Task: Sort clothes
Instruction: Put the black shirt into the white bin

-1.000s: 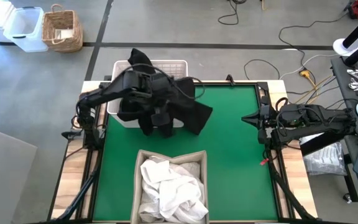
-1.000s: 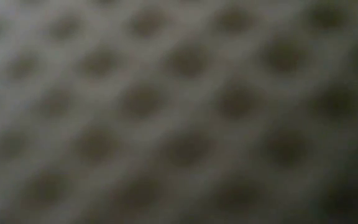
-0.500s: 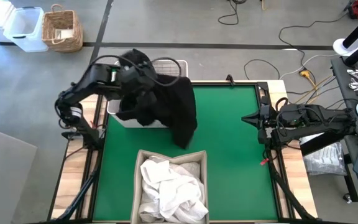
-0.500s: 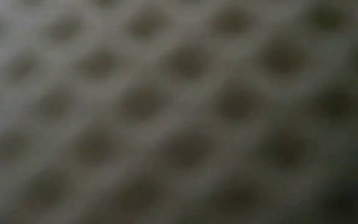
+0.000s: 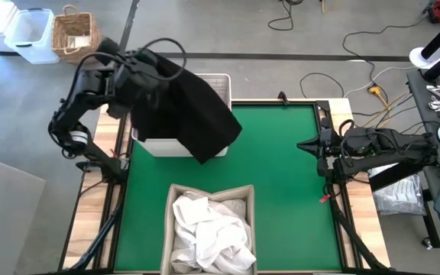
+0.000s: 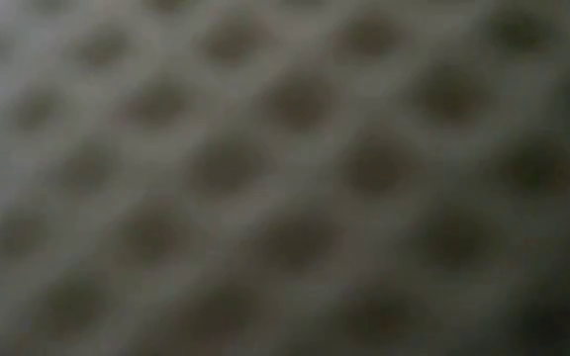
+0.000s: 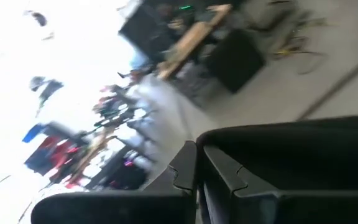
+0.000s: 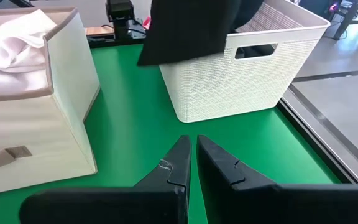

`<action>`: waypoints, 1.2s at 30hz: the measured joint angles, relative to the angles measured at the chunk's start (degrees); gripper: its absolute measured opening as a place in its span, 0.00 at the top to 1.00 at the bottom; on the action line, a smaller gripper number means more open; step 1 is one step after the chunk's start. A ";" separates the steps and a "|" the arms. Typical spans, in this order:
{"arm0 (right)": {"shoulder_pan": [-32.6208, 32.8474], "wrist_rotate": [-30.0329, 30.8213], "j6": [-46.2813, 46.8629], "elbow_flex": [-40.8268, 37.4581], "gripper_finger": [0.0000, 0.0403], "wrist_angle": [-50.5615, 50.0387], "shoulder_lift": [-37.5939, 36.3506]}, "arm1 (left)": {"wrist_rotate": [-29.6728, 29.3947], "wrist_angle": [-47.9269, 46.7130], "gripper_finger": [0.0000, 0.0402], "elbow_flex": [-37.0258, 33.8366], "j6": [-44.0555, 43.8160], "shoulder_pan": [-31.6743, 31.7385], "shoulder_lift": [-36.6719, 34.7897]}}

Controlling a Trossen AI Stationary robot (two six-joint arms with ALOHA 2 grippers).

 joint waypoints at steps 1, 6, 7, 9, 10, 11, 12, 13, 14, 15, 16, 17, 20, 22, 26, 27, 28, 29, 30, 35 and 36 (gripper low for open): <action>0.00 0.00 0.00 0.00 0.96 0.06 0.00 | -1.45 0.09 1.00 0.00 0.00 0.62 -0.18; 0.01 0.01 -0.20 0.00 0.96 0.53 0.00 | -2.53 0.10 1.00 0.00 0.48 5.09 -0.41; 0.02 0.02 -0.32 0.00 0.96 0.57 0.00 | -2.51 0.10 1.00 0.00 0.48 6.15 -0.26; 0.00 0.00 -0.35 0.00 0.96 0.61 0.00 | -2.45 0.10 1.00 0.00 0.37 8.50 0.09; 0.02 0.02 -0.35 0.00 0.96 0.61 0.00 | -1.99 0.10 1.00 0.00 0.36 9.67 0.37; 0.02 0.02 -0.35 0.00 0.96 0.61 0.00 | -0.93 0.10 1.00 0.00 0.33 10.75 0.71; 0.00 0.02 -0.35 0.00 0.96 0.63 0.00 | 0.29 0.08 1.00 0.00 0.19 11.81 1.08; 0.01 0.02 -0.35 0.00 0.96 0.62 0.00 | 1.49 0.08 1.00 0.00 -0.10 12.75 1.48; 0.02 0.02 -0.32 0.00 0.96 0.63 0.00 | 2.84 0.07 1.00 0.00 -0.26 13.60 1.99; 0.02 0.02 -0.28 0.00 0.96 0.63 0.00 | 4.30 0.05 1.00 0.00 -0.28 14.35 2.51; 0.00 0.02 -0.30 0.00 0.96 0.61 0.00 | 5.80 0.05 1.00 0.00 -0.31 15.00 2.98; 0.02 0.02 -0.31 0.00 0.96 0.63 0.00 | 7.22 0.03 1.00 0.00 -0.30 15.58 3.49; 0.00 0.02 -0.30 0.00 0.96 0.62 0.00 | 10.59 -0.51 1.00 0.00 -0.31 16.53 5.12; 0.00 0.02 -0.35 0.00 0.96 0.63 0.00 | 11.41 -1.68 1.00 0.00 -0.31 16.83 6.37; 0.01 0.02 -0.31 0.00 0.96 0.61 0.00 | 12.83 -5.90 1.00 0.00 -0.40 16.98 9.06; 0.01 0.02 -0.31 0.00 0.96 0.61 0.00 | 13.67 -7.15 1.00 0.00 -0.60 16.99 9.66; 0.00 0.02 -0.33 0.00 0.96 0.61 0.00 | 14.84 -7.84 1.00 0.00 -0.98 16.99 10.37; 0.00 0.02 -0.33 0.00 0.96 0.61 0.00 | 16.30 -7.65 1.00 0.00 -1.34 16.99 10.94; 0.02 0.02 -0.33 0.00 0.96 0.61 0.00 | 18.35 -7.56 1.00 0.00 -1.55 16.99 11.48; 0.02 0.02 -0.33 0.00 0.96 0.59 0.00 | 29.21 -7.66 1.00 -0.02 -1.31 16.97 14.18; 0.00 0.02 -0.28 0.00 0.96 0.59 0.00 | 30.22 -7.66 1.00 -0.02 -1.37 16.97 14.68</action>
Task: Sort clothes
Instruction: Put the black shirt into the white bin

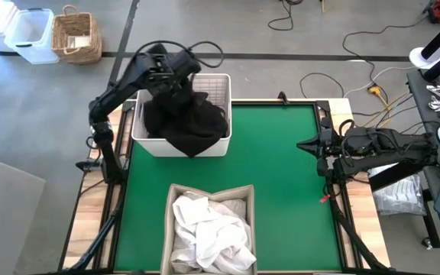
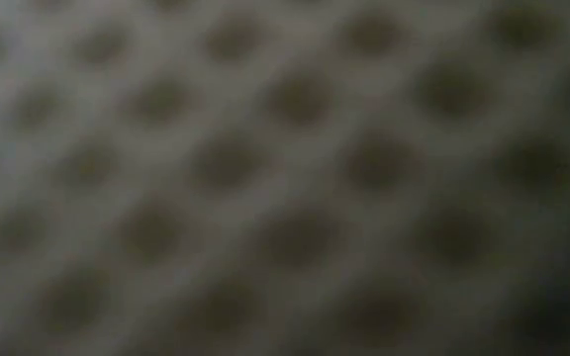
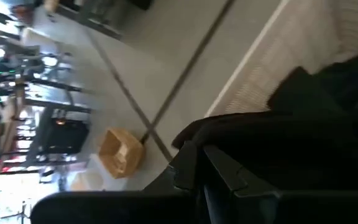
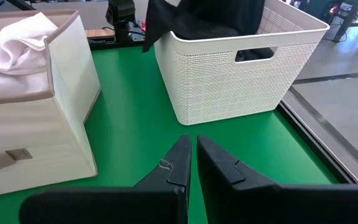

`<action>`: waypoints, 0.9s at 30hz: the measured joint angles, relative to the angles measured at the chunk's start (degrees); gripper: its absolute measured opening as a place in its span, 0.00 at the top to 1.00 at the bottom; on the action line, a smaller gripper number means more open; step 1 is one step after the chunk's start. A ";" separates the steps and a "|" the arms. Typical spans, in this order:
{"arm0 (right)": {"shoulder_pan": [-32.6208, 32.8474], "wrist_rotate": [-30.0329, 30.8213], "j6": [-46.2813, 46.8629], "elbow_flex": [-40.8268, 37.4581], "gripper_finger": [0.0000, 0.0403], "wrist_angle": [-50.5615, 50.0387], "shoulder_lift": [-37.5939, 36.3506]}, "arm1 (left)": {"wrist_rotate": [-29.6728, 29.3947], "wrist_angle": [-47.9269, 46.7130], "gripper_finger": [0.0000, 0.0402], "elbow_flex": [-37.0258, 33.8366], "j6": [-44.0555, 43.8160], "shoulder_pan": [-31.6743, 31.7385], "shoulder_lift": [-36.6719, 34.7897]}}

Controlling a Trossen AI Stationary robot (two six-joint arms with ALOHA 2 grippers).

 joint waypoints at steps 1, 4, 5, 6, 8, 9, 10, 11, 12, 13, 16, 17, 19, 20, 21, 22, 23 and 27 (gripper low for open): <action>0.01 0.00 -0.01 0.00 0.96 0.00 0.00 | 0.71 -0.01 1.00 0.00 -0.02 0.02 0.56; -0.01 0.00 -0.05 0.00 0.96 -0.02 0.00 | 3.18 0.01 1.00 0.00 -0.05 0.04 2.11; 0.01 0.00 -0.05 0.00 0.96 -0.04 0.00 | 4.62 0.01 1.00 0.00 -0.05 0.04 2.63; 0.01 0.00 -0.03 0.00 0.96 -0.04 0.00 | 6.49 0.00 1.00 0.00 -0.03 0.04 3.08; -0.01 0.00 -0.01 0.00 0.96 -0.07 0.00 | 10.28 0.01 1.00 0.00 -0.07 0.02 4.09; -0.01 0.00 -0.03 0.00 0.96 -0.05 0.00 | 12.16 -0.01 1.00 0.00 -0.07 0.02 4.63; 0.00 0.00 -0.05 0.00 0.96 -0.07 0.00 | 13.78 0.01 1.00 0.00 -0.20 0.02 5.16; 0.01 0.00 -0.05 0.00 0.96 -0.09 0.00 | 15.16 0.01 1.00 0.00 -0.47 0.02 5.71; 0.01 0.00 -0.01 0.00 0.96 -0.09 0.00 | 16.02 0.01 1.00 0.00 -0.83 0.02 6.30; 0.02 0.00 -0.01 0.00 0.96 -0.10 0.00 | 16.39 0.01 1.00 0.00 -1.13 0.02 6.91; -0.01 0.00 -0.04 0.00 0.96 -0.18 0.00 | 16.48 0.01 0.99 0.00 -1.71 0.07 8.48; 0.01 0.00 -0.03 0.00 0.96 -0.20 0.00 | 16.49 0.01 0.98 0.00 -1.71 0.07 8.97; -0.01 0.00 0.06 0.00 0.96 -0.20 0.00 | 17.75 0.01 0.94 0.00 -1.62 0.15 9.83; 0.02 0.00 0.10 0.00 0.96 -0.20 0.00 | 19.22 0.01 0.91 0.00 -1.45 0.22 10.16; 0.00 0.00 0.10 0.00 0.96 -0.22 0.00 | 20.82 0.01 0.88 0.00 -1.33 0.26 10.48; 0.00 0.00 0.10 0.00 0.96 -0.22 0.00 | 22.53 0.01 0.84 0.00 -1.31 0.27 10.72; 0.00 0.00 0.10 0.00 0.96 -0.22 0.00 | 24.32 -0.01 0.81 0.00 -1.25 0.29 10.88; -0.01 0.00 0.02 0.00 0.96 -0.26 0.00 | 27.45 0.00 0.65 0.00 0.80 0.31 11.12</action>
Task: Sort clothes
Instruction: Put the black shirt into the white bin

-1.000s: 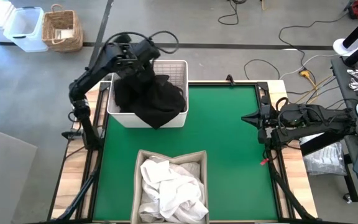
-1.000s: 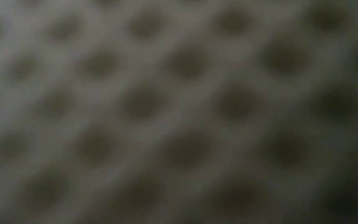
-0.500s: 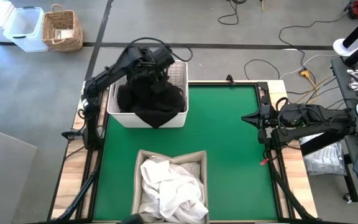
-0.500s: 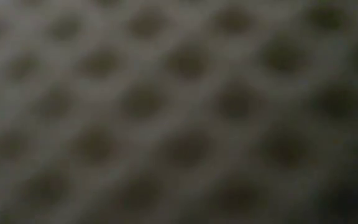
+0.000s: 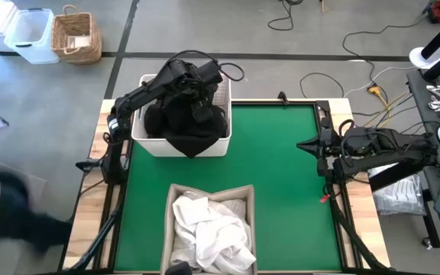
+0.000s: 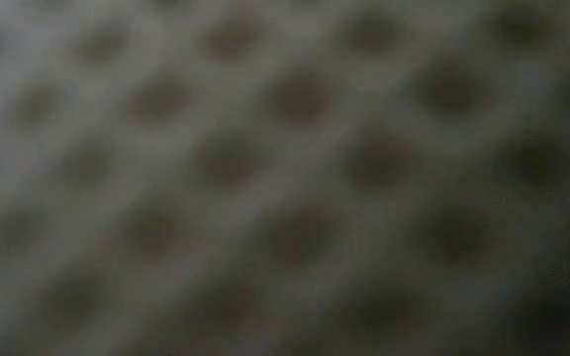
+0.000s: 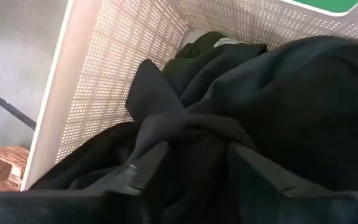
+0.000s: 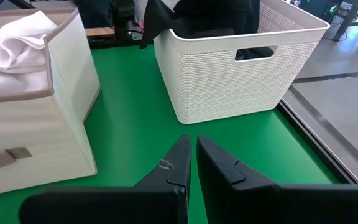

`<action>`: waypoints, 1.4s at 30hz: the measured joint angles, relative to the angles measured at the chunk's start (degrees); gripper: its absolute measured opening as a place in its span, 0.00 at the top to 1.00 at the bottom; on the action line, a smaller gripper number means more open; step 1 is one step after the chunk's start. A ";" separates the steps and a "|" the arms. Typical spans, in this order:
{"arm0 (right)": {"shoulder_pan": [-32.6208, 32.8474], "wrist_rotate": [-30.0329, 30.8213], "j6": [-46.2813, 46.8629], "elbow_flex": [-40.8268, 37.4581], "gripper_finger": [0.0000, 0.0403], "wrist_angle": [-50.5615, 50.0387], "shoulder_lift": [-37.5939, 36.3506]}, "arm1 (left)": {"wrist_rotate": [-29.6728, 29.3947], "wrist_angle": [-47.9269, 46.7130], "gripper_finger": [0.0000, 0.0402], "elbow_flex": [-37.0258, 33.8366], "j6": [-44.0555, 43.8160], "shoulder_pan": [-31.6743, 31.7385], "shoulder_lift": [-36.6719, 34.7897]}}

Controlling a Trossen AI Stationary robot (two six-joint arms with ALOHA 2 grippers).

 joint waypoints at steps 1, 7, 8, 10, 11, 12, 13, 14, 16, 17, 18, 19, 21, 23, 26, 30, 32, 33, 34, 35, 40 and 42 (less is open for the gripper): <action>0.02 0.00 -0.02 0.00 0.96 0.00 0.00 | -0.02 0.00 0.62 0.00 0.46 -0.11 0.00; 0.01 0.00 -0.09 0.00 0.96 0.00 0.00 | -3.42 -0.01 0.45 0.00 -0.14 -0.20 -0.20; 0.01 0.00 -0.09 0.00 0.96 0.00 0.00 | -5.18 -0.03 0.43 0.10 -0.26 -0.24 -0.22; 0.00 0.00 -0.09 0.00 0.96 0.00 0.00 | -7.70 0.01 0.40 0.41 -0.40 -0.25 -0.22; 0.00 0.00 -0.09 0.00 0.96 0.00 0.00 | -7.95 -0.02 0.38 0.60 -0.21 -0.22 -0.22; 0.00 0.00 -0.07 0.00 0.96 0.00 0.00 | -7.95 0.01 0.37 0.78 -0.09 -0.18 -0.22; 0.00 -0.02 0.03 0.00 0.96 0.00 0.00 | -8.00 0.00 0.36 0.89 -0.08 -0.18 -0.23; 0.01 -0.01 0.15 0.00 0.96 -0.02 0.00 | -8.00 -0.03 0.35 1.00 -0.12 -0.18 -0.24; 0.01 -0.01 0.24 0.00 0.96 -0.02 0.00 | -8.01 0.00 0.33 1.13 -0.53 -0.20 -0.24; 0.01 0.00 0.24 0.00 0.96 -0.02 0.00 | -8.00 -0.01 0.33 1.11 -0.58 -0.22 -0.24; 0.02 0.00 0.26 0.00 0.96 -0.02 0.00 | -7.98 -0.01 0.32 1.13 -0.55 -0.33 -0.24; 0.02 0.00 0.24 0.00 0.96 -0.02 0.00 | -7.71 -0.01 0.32 1.13 -0.27 -0.42 -0.24; 0.02 0.00 0.26 0.00 0.96 -0.04 0.00 | -5.27 0.00 0.32 1.43 1.01 -0.44 -0.28; 0.01 0.00 0.25 0.00 0.96 -0.04 0.00 | -2.06 0.62 0.32 1.49 2.15 -0.51 -0.52; 0.02 0.00 0.26 0.00 0.96 -0.04 0.00 | 0.82 0.58 0.32 1.51 2.99 -0.57 -0.64; 0.00 0.00 0.25 0.00 0.96 -0.04 0.00 | 2.97 0.71 0.32 1.51 4.63 -0.64 -1.41; 0.00 0.00 0.26 0.00 0.96 -0.04 0.00 | 2.91 0.91 0.32 1.51 4.81 -0.64 -2.11; 0.00 0.00 0.26 0.00 0.96 -0.04 0.00 | 2.90 0.89 0.32 1.51 4.84 -0.64 -2.45; 0.02 0.00 0.26 0.00 0.96 -0.04 0.00 | 2.90 0.89 0.32 1.51 4.86 -0.64 -2.96; 0.00 0.00 0.26 0.00 0.96 -0.04 0.00 | 2.90 0.91 0.32 1.51 4.86 -0.71 -3.35; 0.02 0.00 0.26 0.00 0.96 -0.02 0.00 | 2.55 1.48 0.32 1.51 4.61 -0.75 -5.98; 0.02 0.00 0.34 0.00 0.96 -0.02 0.00 | 2.47 1.49 0.32 1.51 4.39 -0.88 -6.82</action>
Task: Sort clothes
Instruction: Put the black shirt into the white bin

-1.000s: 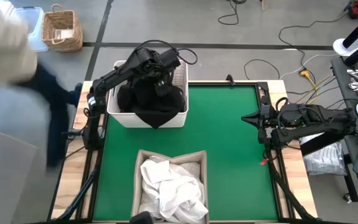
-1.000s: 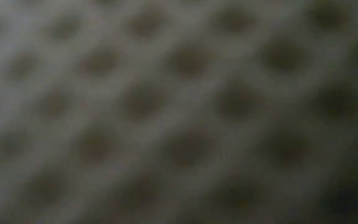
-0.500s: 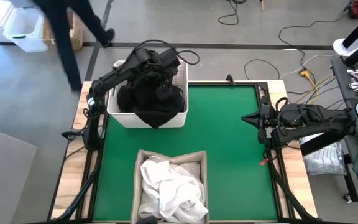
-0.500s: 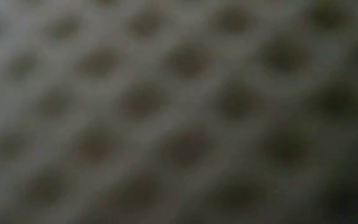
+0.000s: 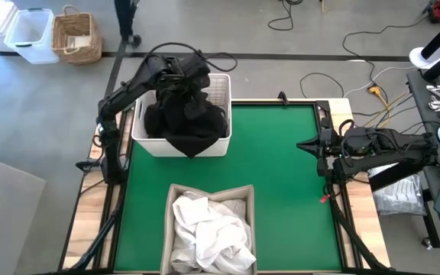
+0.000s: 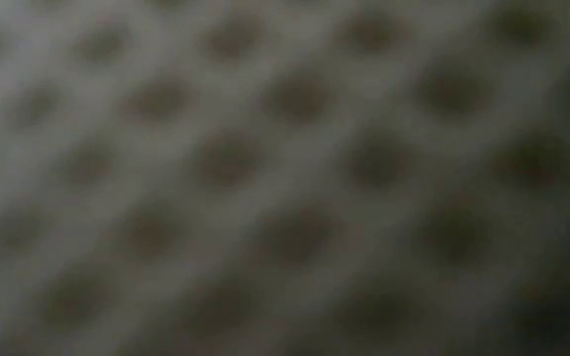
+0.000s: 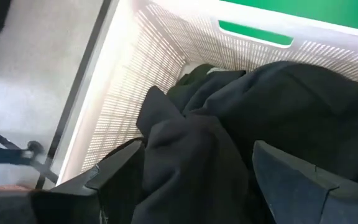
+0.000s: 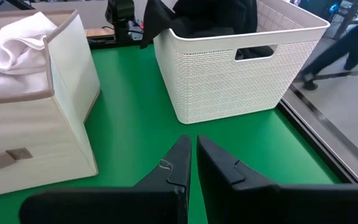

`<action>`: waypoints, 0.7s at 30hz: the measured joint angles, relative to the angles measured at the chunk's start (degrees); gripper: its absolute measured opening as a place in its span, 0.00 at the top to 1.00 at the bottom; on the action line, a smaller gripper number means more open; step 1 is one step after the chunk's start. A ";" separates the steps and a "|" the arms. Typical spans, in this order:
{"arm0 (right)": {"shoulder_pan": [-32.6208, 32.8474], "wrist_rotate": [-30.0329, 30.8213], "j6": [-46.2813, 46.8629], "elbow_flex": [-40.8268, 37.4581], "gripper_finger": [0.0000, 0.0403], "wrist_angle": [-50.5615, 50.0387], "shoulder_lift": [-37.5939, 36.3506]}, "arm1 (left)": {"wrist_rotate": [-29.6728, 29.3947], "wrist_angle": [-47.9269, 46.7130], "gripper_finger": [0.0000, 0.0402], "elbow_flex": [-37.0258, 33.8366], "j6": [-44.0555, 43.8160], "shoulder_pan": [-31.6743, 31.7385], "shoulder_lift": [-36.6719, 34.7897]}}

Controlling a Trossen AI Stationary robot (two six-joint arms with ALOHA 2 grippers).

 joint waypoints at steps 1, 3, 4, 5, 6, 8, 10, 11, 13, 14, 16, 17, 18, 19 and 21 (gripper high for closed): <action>0.00 0.00 0.13 0.00 0.96 0.00 0.00 | 0.01 0.03 0.32 0.00 -0.32 -0.15 -0.45; 0.00 0.00 0.14 0.00 0.96 0.00 0.00 | 0.35 0.01 0.32 0.00 -1.58 -0.55 -1.60; -0.01 0.00 0.14 0.00 0.96 -0.01 0.00 | 1.08 0.01 0.32 0.00 -2.22 -0.80 -2.19; -0.01 0.00 0.14 0.00 0.96 0.00 0.00 | 2.46 0.01 0.32 0.00 -2.67 -1.15 -2.75; 0.00 0.00 0.14 0.00 0.96 0.00 0.00 | 4.36 0.01 0.32 0.00 -3.12 -1.49 -3.29; 0.00 0.00 0.10 0.00 0.96 0.00 0.00 | 10.16 0.01 0.32 0.00 -3.97 -2.57 -4.15; -0.01 0.00 0.09 0.00 0.96 -0.02 0.00 | 16.78 -0.02 0.32 -0.11 -4.59 -4.14 -4.97; -0.01 0.00 0.10 0.00 0.96 -0.05 0.00 | 19.20 -0.02 0.32 -0.12 -5.10 -5.24 -5.30; 0.00 0.00 0.12 0.00 0.96 -0.33 0.00 | 20.55 -0.04 0.32 -0.13 -5.71 -8.09 -5.73; 0.00 0.00 0.12 0.00 0.96 -0.59 0.00 | 20.27 -0.12 0.32 -0.13 -6.22 -9.74 -5.77; -0.01 0.00 0.35 -0.01 0.96 -1.25 0.00 | 18.18 -1.16 0.32 -0.19 -7.86 -13.31 -5.77; 0.00 0.00 0.61 -0.02 0.96 -1.34 0.02 | 16.63 -1.66 0.32 -0.37 -8.65 -15.16 -5.75; 0.00 0.00 0.65 -0.02 0.96 -1.23 0.02 | 14.97 -1.44 0.32 -0.71 -9.28 -17.04 -5.75; 0.00 0.00 0.68 -0.02 0.96 -1.20 0.02 | 13.09 -1.43 0.32 -1.09 -9.80 -18.89 -5.77; -0.01 0.00 0.68 -0.02 0.96 -1.20 0.02 | 8.83 -1.46 0.32 -1.71 -10.66 -22.47 -5.75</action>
